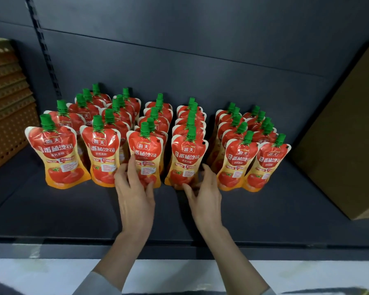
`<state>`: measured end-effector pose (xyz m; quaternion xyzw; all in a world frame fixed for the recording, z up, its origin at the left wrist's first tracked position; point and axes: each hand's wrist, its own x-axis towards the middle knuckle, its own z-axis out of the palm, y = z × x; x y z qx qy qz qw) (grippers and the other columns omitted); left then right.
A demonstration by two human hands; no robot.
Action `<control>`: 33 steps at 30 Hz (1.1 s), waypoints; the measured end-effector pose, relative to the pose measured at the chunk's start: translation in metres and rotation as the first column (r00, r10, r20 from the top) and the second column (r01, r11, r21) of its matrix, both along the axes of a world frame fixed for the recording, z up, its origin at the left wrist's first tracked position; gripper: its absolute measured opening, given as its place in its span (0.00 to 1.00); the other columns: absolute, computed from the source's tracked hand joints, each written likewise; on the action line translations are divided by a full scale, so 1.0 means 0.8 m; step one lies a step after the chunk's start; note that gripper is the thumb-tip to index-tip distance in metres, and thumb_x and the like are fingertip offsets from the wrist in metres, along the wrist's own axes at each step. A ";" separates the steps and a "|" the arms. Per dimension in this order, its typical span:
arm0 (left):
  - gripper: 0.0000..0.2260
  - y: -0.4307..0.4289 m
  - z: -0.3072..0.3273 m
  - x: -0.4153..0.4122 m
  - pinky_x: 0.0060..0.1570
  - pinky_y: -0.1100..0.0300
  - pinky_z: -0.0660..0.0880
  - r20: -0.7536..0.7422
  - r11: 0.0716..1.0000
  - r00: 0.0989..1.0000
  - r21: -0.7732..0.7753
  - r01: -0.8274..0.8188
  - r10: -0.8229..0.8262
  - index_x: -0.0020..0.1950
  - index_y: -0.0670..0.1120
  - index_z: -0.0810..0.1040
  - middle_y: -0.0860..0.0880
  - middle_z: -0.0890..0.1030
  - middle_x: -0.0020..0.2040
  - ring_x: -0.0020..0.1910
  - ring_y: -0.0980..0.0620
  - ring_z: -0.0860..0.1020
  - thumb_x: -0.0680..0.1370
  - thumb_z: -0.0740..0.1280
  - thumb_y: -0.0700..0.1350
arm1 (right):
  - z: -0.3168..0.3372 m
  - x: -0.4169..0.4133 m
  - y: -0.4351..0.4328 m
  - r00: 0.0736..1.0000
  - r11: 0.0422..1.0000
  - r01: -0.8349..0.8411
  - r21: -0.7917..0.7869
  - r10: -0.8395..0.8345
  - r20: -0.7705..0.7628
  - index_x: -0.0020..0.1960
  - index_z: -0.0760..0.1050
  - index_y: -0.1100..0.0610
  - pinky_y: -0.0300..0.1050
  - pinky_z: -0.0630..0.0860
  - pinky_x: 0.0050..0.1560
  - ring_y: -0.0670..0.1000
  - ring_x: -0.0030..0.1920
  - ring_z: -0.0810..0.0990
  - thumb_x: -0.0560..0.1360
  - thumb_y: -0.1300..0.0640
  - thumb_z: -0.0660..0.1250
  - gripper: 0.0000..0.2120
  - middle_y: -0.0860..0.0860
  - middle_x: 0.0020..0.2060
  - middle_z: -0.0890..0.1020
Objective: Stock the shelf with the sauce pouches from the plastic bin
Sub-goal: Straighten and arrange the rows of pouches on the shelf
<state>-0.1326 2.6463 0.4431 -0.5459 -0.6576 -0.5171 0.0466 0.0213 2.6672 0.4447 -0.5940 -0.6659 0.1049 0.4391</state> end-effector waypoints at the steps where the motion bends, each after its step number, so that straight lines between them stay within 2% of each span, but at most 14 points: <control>1: 0.33 -0.005 0.004 0.010 0.60 0.49 0.75 0.011 0.999 1.000 0.033 0.021 -0.021 0.74 0.41 0.63 0.39 0.66 0.65 0.66 0.42 0.70 0.72 0.73 0.35 | 0.001 0.009 -0.006 1.000 0.999 0.012 0.044 -0.012 -0.004 0.71 0.66 0.56 0.43 0.76 0.54 0.50 0.56 0.77 0.75 0.55 0.73 0.29 0.52 0.61 0.76; 4: 0.29 -0.021 0.018 0.055 0.57 0.56 0.75 0.024 0.977 0.983 0.115 0.177 -0.181 0.71 0.45 0.66 0.43 0.68 0.64 0.63 0.48 0.72 0.73 0.72 0.37 | 0.008 0.051 -0.022 0.991 0.976 0.105 0.192 -0.087 -0.099 0.62 0.69 0.51 0.46 0.78 0.46 0.44 0.48 0.76 0.76 0.56 0.72 0.18 0.47 0.53 0.75; 6: 0.27 -0.020 0.023 0.092 0.58 0.55 0.76 -0.047 0.945 0.950 0.099 0.311 -0.308 0.70 0.47 0.67 0.45 0.72 0.63 0.63 0.50 0.73 0.73 0.72 0.39 | 0.014 0.090 -0.025 0.964 0.955 0.199 0.220 -0.150 -0.220 0.60 0.68 0.51 0.51 0.79 0.47 0.43 0.49 0.76 0.75 0.55 0.73 0.18 0.43 0.52 0.71; 8: 0.27 -0.008 0.022 0.130 0.61 0.53 0.75 -0.083 0.926 0.924 0.035 0.376 -0.372 0.72 0.47 0.67 0.46 0.73 0.65 0.64 0.50 0.73 0.74 0.71 0.42 | 0.015 0.134 -0.018 0.931 0.941 0.283 0.188 -0.222 -0.290 0.63 0.67 0.53 0.55 0.79 0.52 0.45 0.54 0.76 0.74 0.55 0.74 0.22 0.43 0.56 0.68; 11: 0.31 0.017 0.017 0.179 0.66 0.53 0.71 0.031 0.912 0.916 -0.082 0.401 -0.400 0.75 0.46 0.64 0.45 0.71 0.69 0.68 0.48 0.71 0.75 0.72 0.43 | 0.014 0.193 0.001 0.888 0.939 0.343 0.032 -0.313 -0.337 0.71 0.64 0.54 0.56 0.76 0.60 0.51 0.61 0.75 0.71 0.51 0.77 0.34 0.50 0.63 0.69; 14: 0.32 0.043 0.012 0.208 0.67 0.54 0.70 0.142 0.907 0.915 -0.142 0.396 -0.377 0.75 0.46 0.61 0.46 0.71 0.69 0.69 0.50 0.70 0.75 0.72 0.44 | 0.010 0.230 0.026 0.923 0.964 0.244 -0.109 -0.266 -0.278 0.72 0.65 0.56 0.51 0.75 0.62 0.53 0.64 0.74 0.68 0.46 0.79 0.39 0.53 0.65 0.73; 17: 0.32 0.060 0.012 0.223 0.61 0.50 0.75 0.234 0.913 0.916 -0.174 0.368 -0.325 0.74 0.45 0.62 0.46 0.75 0.66 0.65 0.48 0.74 0.74 0.73 0.44 | 0.006 0.246 0.044 0.951 0.982 0.087 -0.165 -0.132 -0.281 0.64 0.72 0.52 0.36 0.72 0.51 0.49 0.59 0.78 0.67 0.47 0.79 0.30 0.49 0.59 0.77; 18: 0.30 0.063 0.012 0.227 0.59 0.50 0.76 0.246 0.915 0.916 -0.175 0.364 -0.317 0.73 0.45 0.63 0.46 0.77 0.64 0.63 0.48 0.75 0.74 0.73 0.44 | 0.006 0.248 0.048 0.957 0.983 0.064 -0.171 -0.109 -0.270 0.62 0.73 0.51 0.34 0.70 0.49 0.48 0.57 0.78 0.67 0.46 0.79 0.28 0.48 0.58 0.77; 21: 0.22 0.064 0.013 0.232 0.52 0.59 0.76 0.250 0.921 0.921 -0.174 0.347 -0.300 0.65 0.45 0.68 0.48 0.79 0.60 0.59 0.49 0.78 0.75 0.72 0.43 | 0.008 0.252 0.054 0.963 0.982 0.012 -0.190 -0.063 -0.262 0.58 0.74 0.51 0.35 0.71 0.48 0.44 0.53 0.78 0.67 0.46 0.79 0.24 0.46 0.54 0.79; 23: 0.19 0.060 0.014 0.230 0.48 0.64 0.72 0.238 0.928 0.928 -0.172 0.331 -0.287 0.62 0.44 0.69 0.48 0.80 0.58 0.57 0.51 0.79 0.75 0.72 0.43 | 0.010 0.253 0.056 0.958 0.977 -0.042 -0.208 -0.019 -0.286 0.58 0.75 0.52 0.29 0.72 0.45 0.37 0.49 0.79 0.68 0.49 0.79 0.22 0.42 0.50 0.81; 25: 0.17 0.054 0.016 0.225 0.48 0.65 0.71 0.251 0.930 0.927 -0.174 0.325 -0.277 0.61 0.44 0.69 0.49 0.80 0.57 0.57 0.52 0.78 0.76 0.71 0.42 | 0.010 0.253 0.057 0.954 0.970 -0.110 -0.215 0.042 -0.297 0.58 0.77 0.52 0.25 0.73 0.42 0.30 0.45 0.78 0.70 0.53 0.78 0.19 0.37 0.46 0.81; 29: 0.16 0.045 0.017 0.211 0.49 0.63 0.71 0.287 0.921 0.920 -0.205 0.332 -0.268 0.62 0.46 0.68 0.52 0.78 0.58 0.57 0.56 0.75 0.77 0.69 0.42 | 0.003 0.245 0.055 0.932 0.935 -0.250 -0.250 0.162 -0.323 0.62 0.78 0.49 0.32 0.74 0.52 0.33 0.50 0.78 0.72 0.52 0.76 0.20 0.38 0.50 0.82; 33: 0.16 0.044 0.017 0.207 0.53 0.63 0.70 0.310 0.908 0.911 -0.229 0.351 -0.274 0.63 0.47 0.66 0.53 0.76 0.59 0.58 0.57 0.73 0.79 0.67 0.42 | 0.005 0.247 0.059 0.906 0.898 -0.337 -0.282 0.229 -0.356 0.64 0.77 0.47 0.31 0.72 0.55 0.31 0.51 0.76 0.74 0.53 0.74 0.19 0.36 0.52 0.80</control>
